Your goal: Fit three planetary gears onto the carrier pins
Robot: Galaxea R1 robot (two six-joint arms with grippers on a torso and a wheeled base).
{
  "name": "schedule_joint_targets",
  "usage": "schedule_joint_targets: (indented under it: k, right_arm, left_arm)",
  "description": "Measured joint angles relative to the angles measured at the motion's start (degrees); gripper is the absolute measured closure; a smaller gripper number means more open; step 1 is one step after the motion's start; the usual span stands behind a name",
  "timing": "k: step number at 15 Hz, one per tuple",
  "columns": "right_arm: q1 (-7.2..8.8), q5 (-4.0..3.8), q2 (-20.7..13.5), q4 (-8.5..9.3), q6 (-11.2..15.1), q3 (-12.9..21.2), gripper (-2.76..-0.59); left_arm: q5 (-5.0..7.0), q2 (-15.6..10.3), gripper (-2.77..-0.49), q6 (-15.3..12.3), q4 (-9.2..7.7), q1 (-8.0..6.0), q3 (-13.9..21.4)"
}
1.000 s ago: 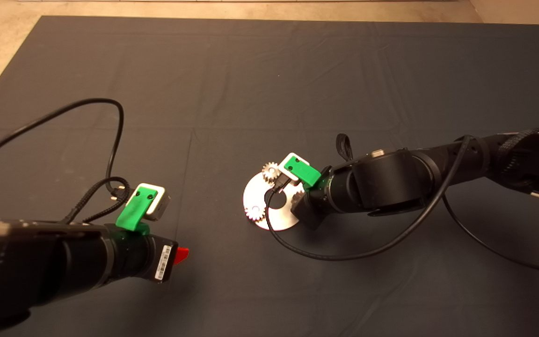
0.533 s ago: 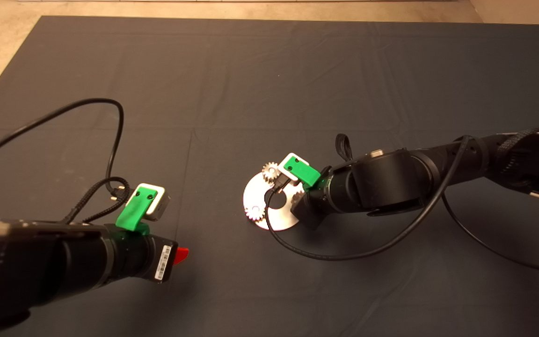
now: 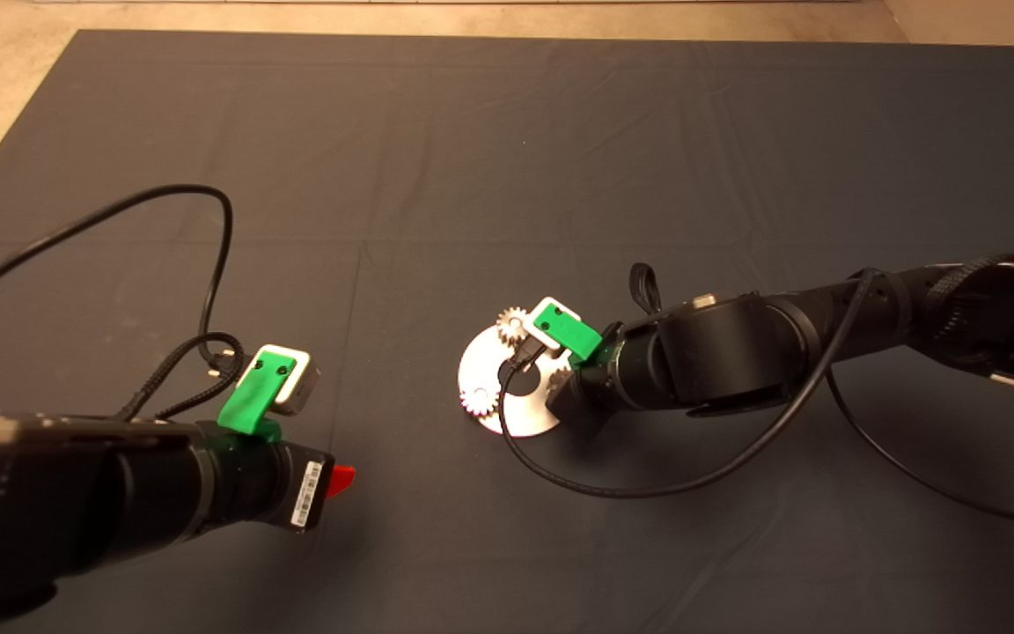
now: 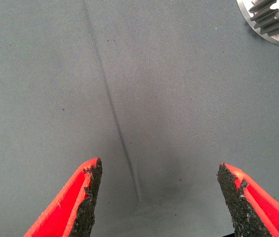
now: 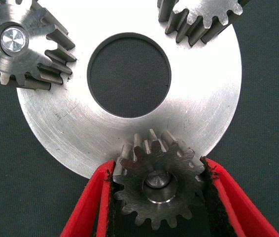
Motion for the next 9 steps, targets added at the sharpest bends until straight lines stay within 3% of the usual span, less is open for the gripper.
schedule_joint_targets:
  k: [9]
  right_arm:
    - [-0.32, 0.5, 0.0, -0.24, 0.0, -0.9, -1.02]
  left_arm:
    - [0.0, 0.0, -1.64, 0.0, 0.0, 0.0, 0.0]
